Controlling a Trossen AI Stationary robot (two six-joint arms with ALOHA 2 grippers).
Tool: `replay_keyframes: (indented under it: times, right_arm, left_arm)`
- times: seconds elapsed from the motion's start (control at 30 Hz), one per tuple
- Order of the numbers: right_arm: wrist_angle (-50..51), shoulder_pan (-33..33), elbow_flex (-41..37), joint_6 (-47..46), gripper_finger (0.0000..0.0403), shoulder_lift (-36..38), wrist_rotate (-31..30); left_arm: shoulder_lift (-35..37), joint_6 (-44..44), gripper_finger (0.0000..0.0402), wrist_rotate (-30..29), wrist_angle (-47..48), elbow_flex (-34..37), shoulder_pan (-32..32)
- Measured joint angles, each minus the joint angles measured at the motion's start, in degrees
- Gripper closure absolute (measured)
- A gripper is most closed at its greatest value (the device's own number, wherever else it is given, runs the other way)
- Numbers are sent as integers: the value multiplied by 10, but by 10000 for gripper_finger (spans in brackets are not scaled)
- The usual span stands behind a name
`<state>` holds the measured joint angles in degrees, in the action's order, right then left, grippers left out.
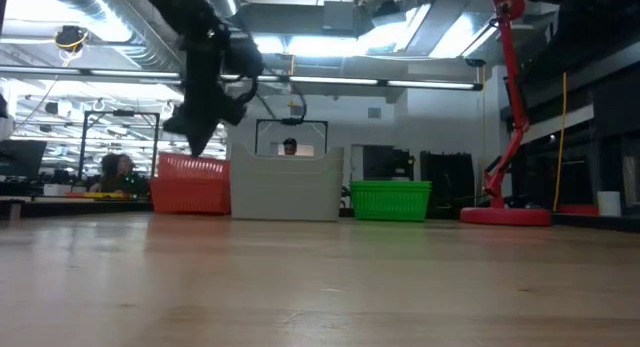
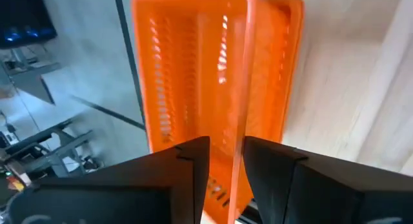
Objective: Stack baskets by color
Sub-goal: Stack the bottom right orange bin on the orange bins, then adjust the bins
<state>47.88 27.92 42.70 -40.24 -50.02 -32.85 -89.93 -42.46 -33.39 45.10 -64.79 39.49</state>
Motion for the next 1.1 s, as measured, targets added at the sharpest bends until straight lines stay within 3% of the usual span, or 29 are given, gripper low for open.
replay_keyframes:
  times: [0.23, 0.5, 0.83, 0.9, 0.97, 1.1]
  right_arm:
    - [0, 0, 0, 1, 402, 0, 2]
    - [3, 0, 0, 2, 402, 0, 17]
    - [5, 0, 0, 3, 402, 0, 17]
    - [5, 0, 0, 4, 402, 0, 17]
    - [5, 0, 0, 4, 402, 0, 16]
    - [7, 0, 0, 4, 402, 0, 16]
  left_arm:
    - [0, 49, 314, 10, 66, -61, -31]
    - [0, 121, 315, 26, 90, -63, -34]
    - [43, 306, 318, 347, 80, -90, -149]
    - [36, 314, 319, 379, 58, -84, -174]
    - [6, 308, 322, 370, 27, -73, -205]
    - [-64, 245, 327, 263, -20, -67, -246]
